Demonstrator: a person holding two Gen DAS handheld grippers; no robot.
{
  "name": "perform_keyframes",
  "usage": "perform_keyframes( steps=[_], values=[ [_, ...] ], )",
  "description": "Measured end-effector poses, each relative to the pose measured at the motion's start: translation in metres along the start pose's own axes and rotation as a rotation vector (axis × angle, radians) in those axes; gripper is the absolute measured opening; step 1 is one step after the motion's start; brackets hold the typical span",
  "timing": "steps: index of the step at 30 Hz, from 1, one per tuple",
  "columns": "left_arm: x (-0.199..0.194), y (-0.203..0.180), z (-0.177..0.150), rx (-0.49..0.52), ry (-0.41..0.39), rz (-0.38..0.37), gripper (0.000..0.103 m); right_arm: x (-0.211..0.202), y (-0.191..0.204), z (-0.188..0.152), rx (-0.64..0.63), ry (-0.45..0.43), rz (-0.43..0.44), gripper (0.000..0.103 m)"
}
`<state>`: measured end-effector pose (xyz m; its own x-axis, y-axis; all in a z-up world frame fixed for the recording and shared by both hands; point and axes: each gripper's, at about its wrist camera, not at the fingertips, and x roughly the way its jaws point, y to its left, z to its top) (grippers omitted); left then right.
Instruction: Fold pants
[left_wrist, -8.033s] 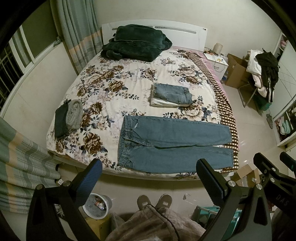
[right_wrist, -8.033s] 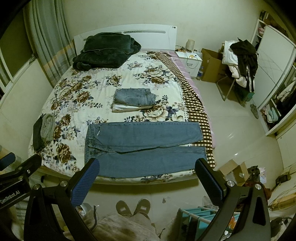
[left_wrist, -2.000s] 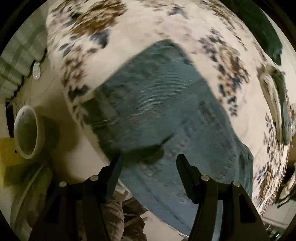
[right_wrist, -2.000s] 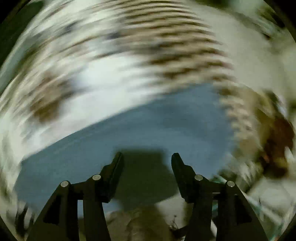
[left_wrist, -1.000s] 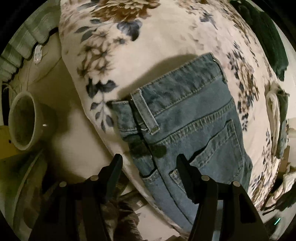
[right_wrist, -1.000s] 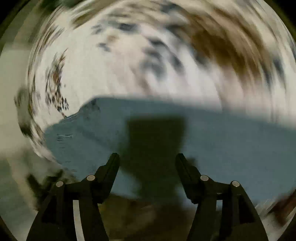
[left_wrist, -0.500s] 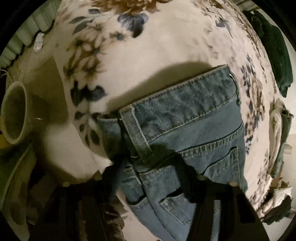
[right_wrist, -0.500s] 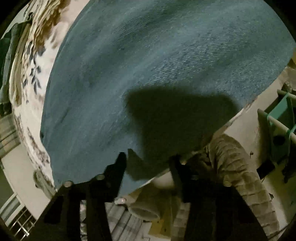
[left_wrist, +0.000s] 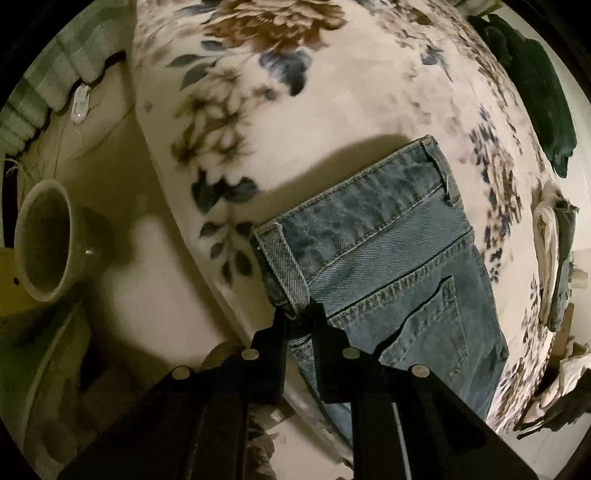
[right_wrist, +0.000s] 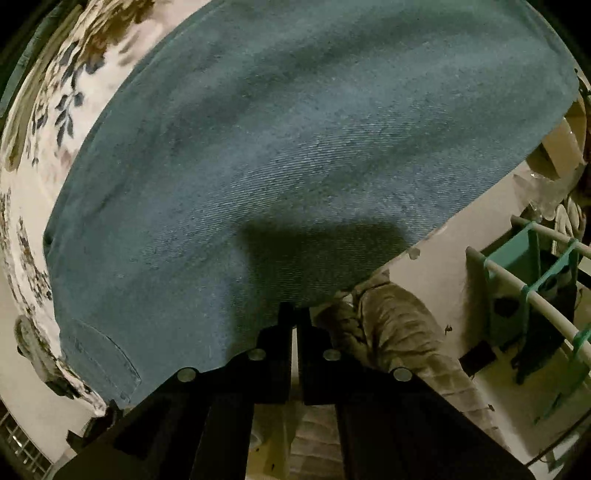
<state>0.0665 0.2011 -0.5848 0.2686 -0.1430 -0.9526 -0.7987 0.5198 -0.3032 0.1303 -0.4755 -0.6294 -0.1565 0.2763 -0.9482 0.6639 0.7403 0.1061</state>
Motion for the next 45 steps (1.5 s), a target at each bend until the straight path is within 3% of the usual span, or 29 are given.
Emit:
perform_keyframes(
  steps=[6,11,12,13,14,15,17,19,20,21,24,26,30,32,33,34,37,40,44,45],
  values=[
    [0.004,0.000,-0.002,0.012,0.005,0.006,0.010,0.001,0.005,0.000,-0.016,0.006,-0.023,0.002],
    [0.003,-0.007,0.006,0.038,0.056,0.031,0.015,0.002,0.017,0.007,-0.077,0.096,-0.078,0.007],
    [-0.003,-0.014,0.006,0.060,0.066,0.056,0.015,-0.005,0.027,0.007,-0.128,0.100,-0.076,0.016],
    [-0.008,-0.022,0.006,0.082,0.069,0.077,0.015,-0.010,0.035,0.006,-0.171,0.100,-0.077,0.036],
    [-0.017,-0.036,0.003,0.128,0.055,0.102,0.017,-0.020,0.048,0.005,-0.223,0.093,-0.077,0.046],
    [-0.024,-0.046,-0.001,0.164,0.040,0.121,0.023,-0.032,0.065,0.004,-0.290,0.073,-0.065,0.055],
    [-0.038,-0.069,-0.008,0.245,-0.004,0.136,0.035,-0.047,0.101,0.003,-0.425,0.043,-0.075,0.055],
    [-0.048,-0.090,-0.015,0.307,-0.055,0.166,0.060,-0.061,0.153,0.006,-0.613,-0.018,-0.077,0.056],
    [-0.050,-0.099,-0.018,0.332,-0.069,0.186,0.082,-0.063,0.169,0.009,-0.665,-0.038,-0.085,0.057],
    [-0.049,-0.107,-0.022,0.350,-0.072,0.201,0.086,-0.064,0.196,0.012,-0.754,-0.068,-0.101,0.058],
    [-0.040,-0.119,-0.028,0.367,-0.052,0.196,0.086,-0.052,0.252,0.029,-0.918,-0.087,-0.103,0.058],
    [-0.031,-0.128,-0.030,0.369,-0.048,0.183,0.086,-0.035,0.277,0.042,-1.004,-0.048,-0.087,0.058],
    [-0.007,-0.153,-0.031,0.401,-0.059,0.169,0.086,-0.002,0.297,0.060,-1.091,0.025,-0.130,0.056],
    [0.005,-0.165,-0.030,0.409,-0.051,0.154,0.086,0.009,0.302,0.068,-1.117,0.055,-0.153,0.042],
    [0.009,-0.169,-0.030,0.412,-0.045,0.150,0.086,0.011,0.304,0.069,-1.141,0.079,-0.136,0.015],
    [0.013,-0.173,-0.029,0.419,-0.040,0.146,0.086,0.012,0.304,0.069,-1.153,0.084,-0.137,0.005],
    [0.022,-0.185,-0.031,0.455,-0.035,0.138,0.086,0.002,0.299,0.066,-1.183,0.040,-0.130,0.002],
    [0.025,-0.190,-0.033,0.485,-0.038,0.143,0.086,-0.014,0.291,0.078,-1.084,0.014,-0.081,0.002],
    [0.030,-0.184,-0.036,0.484,-0.021,0.144,0.086,-0.010,0.283,0.097,-0.962,0.155,-0.002,0.003],
    [0.031,-0.182,-0.037,0.480,-0.015,0.144,0.086,-0.011,0.285,0.099,-0.948,0.182,0.024,0.008]
  ],
)
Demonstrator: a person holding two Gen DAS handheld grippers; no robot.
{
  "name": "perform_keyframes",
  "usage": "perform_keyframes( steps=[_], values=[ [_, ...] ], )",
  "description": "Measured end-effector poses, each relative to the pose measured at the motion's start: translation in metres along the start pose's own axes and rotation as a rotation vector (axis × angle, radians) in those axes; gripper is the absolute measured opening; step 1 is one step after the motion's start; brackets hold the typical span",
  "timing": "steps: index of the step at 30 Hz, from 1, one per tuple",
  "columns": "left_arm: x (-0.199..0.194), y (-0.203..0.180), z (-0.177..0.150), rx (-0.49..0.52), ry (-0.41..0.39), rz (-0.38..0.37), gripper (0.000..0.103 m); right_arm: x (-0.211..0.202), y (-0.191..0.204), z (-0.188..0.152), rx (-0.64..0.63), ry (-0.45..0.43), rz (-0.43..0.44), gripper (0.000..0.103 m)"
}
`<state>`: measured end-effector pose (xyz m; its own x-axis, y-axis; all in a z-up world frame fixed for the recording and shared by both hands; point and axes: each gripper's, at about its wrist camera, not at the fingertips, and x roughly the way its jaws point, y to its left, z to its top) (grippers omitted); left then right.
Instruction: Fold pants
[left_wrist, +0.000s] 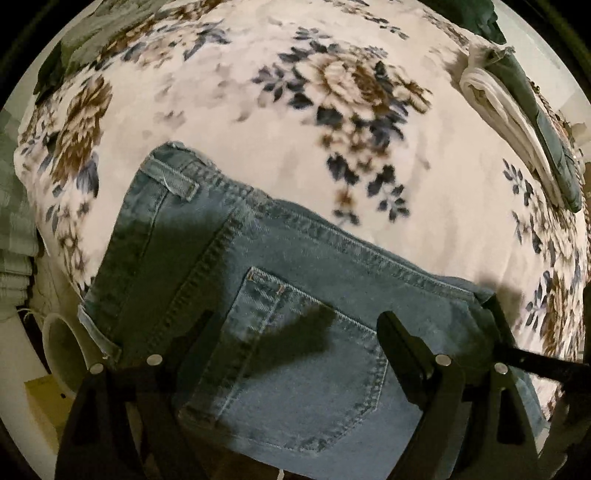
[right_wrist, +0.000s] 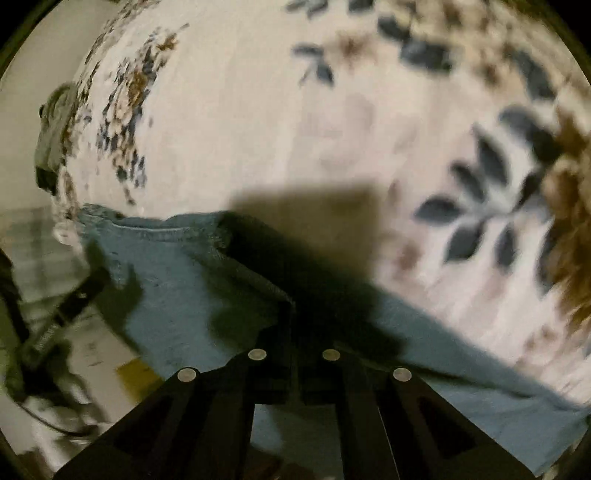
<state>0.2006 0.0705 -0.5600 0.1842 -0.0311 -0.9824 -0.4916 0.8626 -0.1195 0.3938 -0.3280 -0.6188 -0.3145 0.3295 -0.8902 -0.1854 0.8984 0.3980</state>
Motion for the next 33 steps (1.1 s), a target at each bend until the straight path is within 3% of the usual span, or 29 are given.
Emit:
perform_keyframes(
  steps=[2,3,4,11,12,13,14,18,22,25,27,28,30,33],
  values=[
    [0.002,0.000,-0.003,-0.004,0.002,0.001,0.086,-0.002,-0.001,0.005,0.027,-0.009,0.074,0.021],
    [0.003,0.000,-0.005,-0.001,0.002,0.004,0.086,-0.006,-0.004,0.009,0.054,-0.021,0.127,0.039],
    [0.005,-0.001,-0.006,0.003,0.003,0.008,0.086,-0.007,-0.004,0.012,0.071,-0.028,0.158,0.047],
    [0.016,-0.025,0.000,0.053,-0.006,0.034,0.086,0.049,0.022,0.044,0.087,0.114,0.195,0.046],
    [0.019,-0.029,0.000,0.072,-0.009,0.046,0.086,0.055,0.029,0.046,0.067,0.115,0.173,0.034],
    [0.021,-0.031,0.000,0.082,-0.009,0.053,0.086,0.059,0.038,0.049,0.049,0.106,0.141,0.014],
    [0.025,-0.033,0.000,0.094,-0.005,0.059,0.086,0.059,0.042,0.049,0.047,0.092,0.103,0.013],
    [0.044,-0.027,-0.004,0.093,0.035,0.079,0.086,0.044,0.028,0.046,0.148,0.033,0.151,0.008],
    [0.057,-0.016,-0.008,0.059,0.057,0.045,0.087,0.052,0.008,0.046,0.255,0.044,0.220,0.008],
    [0.062,-0.014,-0.008,0.047,0.068,0.024,0.093,0.048,0.006,0.047,0.208,0.072,0.201,0.013],
    [0.068,-0.012,-0.005,0.036,0.080,0.011,0.103,0.034,0.013,0.043,0.139,0.048,0.121,0.023],
    [0.071,-0.011,-0.002,0.023,0.086,-0.006,0.103,0.025,0.017,0.038,0.097,0.031,0.073,0.029],
    [0.074,-0.012,0.001,0.017,0.091,0.000,0.103,0.015,0.019,0.029,0.038,0.043,0.063,0.035],
    [0.074,-0.010,-0.002,0.016,0.071,0.008,0.103,0.019,0.032,0.015,-0.123,0.097,-0.089,0.036]
  ],
)
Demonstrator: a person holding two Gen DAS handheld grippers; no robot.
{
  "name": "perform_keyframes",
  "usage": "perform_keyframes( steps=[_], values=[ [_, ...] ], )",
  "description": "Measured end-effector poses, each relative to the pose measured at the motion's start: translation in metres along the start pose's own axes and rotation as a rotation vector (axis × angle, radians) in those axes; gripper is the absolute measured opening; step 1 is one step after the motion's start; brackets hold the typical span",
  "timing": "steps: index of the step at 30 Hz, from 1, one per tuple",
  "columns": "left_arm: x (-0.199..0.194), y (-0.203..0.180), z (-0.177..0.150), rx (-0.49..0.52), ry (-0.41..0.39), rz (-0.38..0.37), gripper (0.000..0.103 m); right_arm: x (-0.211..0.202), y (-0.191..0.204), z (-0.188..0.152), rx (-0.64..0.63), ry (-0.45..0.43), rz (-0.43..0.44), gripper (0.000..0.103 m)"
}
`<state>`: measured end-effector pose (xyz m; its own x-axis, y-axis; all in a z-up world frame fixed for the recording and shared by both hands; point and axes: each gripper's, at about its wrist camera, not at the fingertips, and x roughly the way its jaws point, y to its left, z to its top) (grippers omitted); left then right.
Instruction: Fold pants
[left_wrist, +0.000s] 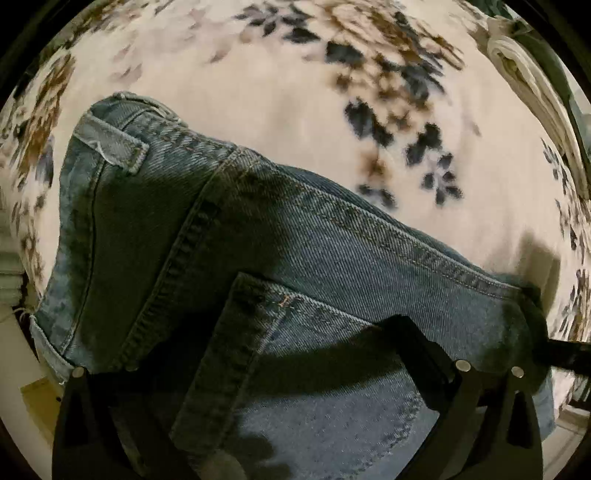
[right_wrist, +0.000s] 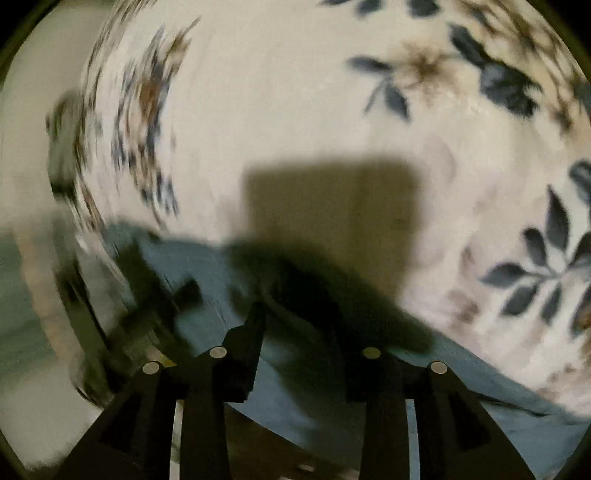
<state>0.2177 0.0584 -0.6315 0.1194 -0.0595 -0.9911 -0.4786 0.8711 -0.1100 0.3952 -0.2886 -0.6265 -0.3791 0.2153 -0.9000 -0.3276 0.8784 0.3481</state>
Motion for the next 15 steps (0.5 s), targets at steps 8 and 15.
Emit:
perform_keyframes(
  steps=[8,15],
  values=[
    [-0.016,0.006,0.020,-0.026,0.056,-0.003,0.103,-0.037,-0.038,-0.019,0.239,-0.230,-0.084,0.026],
    [-0.036,-0.033,0.023,0.042,0.020,-0.002,0.103,0.007,-0.023,-0.033,0.264,-0.101,0.226,0.026]
  ],
)
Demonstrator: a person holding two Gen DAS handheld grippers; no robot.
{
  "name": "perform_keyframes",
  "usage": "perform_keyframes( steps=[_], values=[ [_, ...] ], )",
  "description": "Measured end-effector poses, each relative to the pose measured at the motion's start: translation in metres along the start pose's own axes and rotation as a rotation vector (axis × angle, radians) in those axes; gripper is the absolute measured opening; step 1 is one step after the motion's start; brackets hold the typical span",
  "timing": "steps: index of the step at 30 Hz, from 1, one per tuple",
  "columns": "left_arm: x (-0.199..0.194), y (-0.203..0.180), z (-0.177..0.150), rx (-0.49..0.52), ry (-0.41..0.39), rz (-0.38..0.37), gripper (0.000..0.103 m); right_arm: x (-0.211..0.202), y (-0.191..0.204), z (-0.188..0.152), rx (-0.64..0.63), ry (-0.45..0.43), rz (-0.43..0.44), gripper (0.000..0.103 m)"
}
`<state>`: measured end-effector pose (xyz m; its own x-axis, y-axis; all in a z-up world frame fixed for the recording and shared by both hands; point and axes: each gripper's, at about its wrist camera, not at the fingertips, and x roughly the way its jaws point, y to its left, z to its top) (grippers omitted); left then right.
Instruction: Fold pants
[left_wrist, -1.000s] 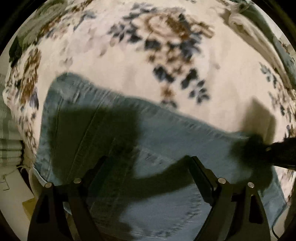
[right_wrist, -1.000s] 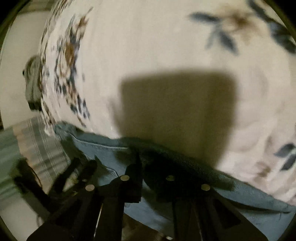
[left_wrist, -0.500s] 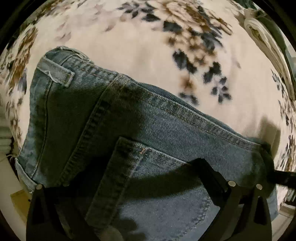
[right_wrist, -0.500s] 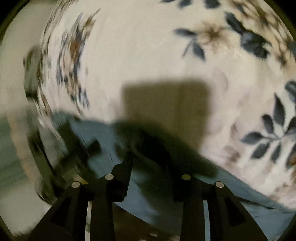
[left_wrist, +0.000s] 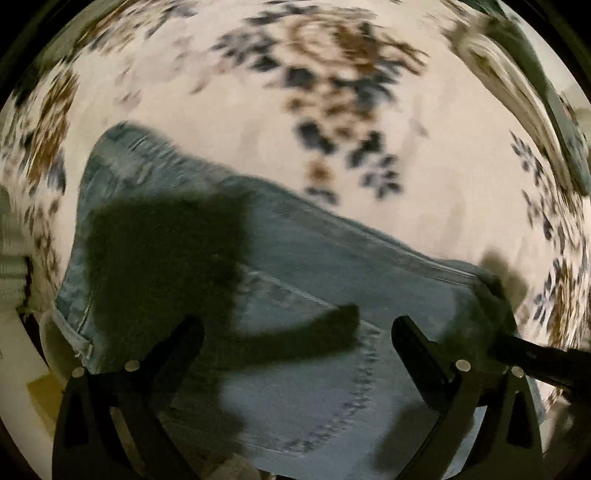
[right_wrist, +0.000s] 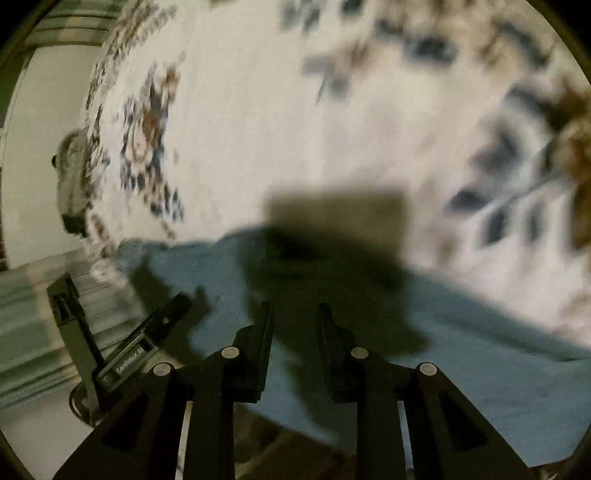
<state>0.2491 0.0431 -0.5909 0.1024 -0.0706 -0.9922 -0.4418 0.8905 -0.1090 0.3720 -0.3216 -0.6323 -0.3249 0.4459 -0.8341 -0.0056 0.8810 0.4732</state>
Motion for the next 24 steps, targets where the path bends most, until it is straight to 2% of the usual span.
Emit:
perform_keyframes(
  steps=[3,5,8,9,11,13,15,17,20,21,24],
  values=[
    [-0.002,-0.030,0.006,0.084,-0.032,0.020,0.103,0.013,-0.012,0.019,0.073,-0.043,-0.026,0.022],
    [-0.007,-0.044,0.009,0.137,-0.062,0.031,0.103,-0.001,-0.022,0.026,0.125,-0.117,-0.015,0.020],
    [-0.013,-0.061,0.011,0.178,-0.076,0.028,0.103,-0.037,-0.032,0.005,0.145,-0.212,-0.019,0.025],
    [-0.014,-0.067,0.010,0.186,-0.071,0.017,0.103,-0.049,-0.040,-0.011,0.154,-0.227,-0.002,0.028],
    [-0.019,-0.078,0.007,0.200,-0.056,-0.010,0.103,-0.072,-0.066,-0.049,0.202,-0.266,0.024,0.045],
    [-0.022,-0.100,-0.001,0.224,-0.044,-0.041,0.103,-0.100,-0.099,-0.088,0.267,-0.344,0.029,0.075],
    [-0.025,-0.128,-0.015,0.278,-0.038,-0.063,0.103,-0.129,-0.140,-0.129,0.343,-0.439,0.002,0.083],
    [-0.030,-0.161,-0.036,0.354,-0.039,-0.072,0.103,-0.149,-0.182,-0.169,0.437,-0.521,-0.028,0.084],
    [-0.021,-0.212,-0.064,0.449,-0.032,-0.072,0.103,-0.177,-0.264,-0.236,0.653,-0.625,-0.094,0.084],
    [-0.010,-0.219,-0.059,0.470,-0.020,-0.076,0.103,-0.182,-0.283,-0.251,0.704,-0.643,-0.116,0.084],
    [-0.007,-0.269,-0.087,0.535,0.000,-0.083,0.103,-0.207,-0.356,-0.301,0.855,-0.703,-0.147,0.084]
  ],
)
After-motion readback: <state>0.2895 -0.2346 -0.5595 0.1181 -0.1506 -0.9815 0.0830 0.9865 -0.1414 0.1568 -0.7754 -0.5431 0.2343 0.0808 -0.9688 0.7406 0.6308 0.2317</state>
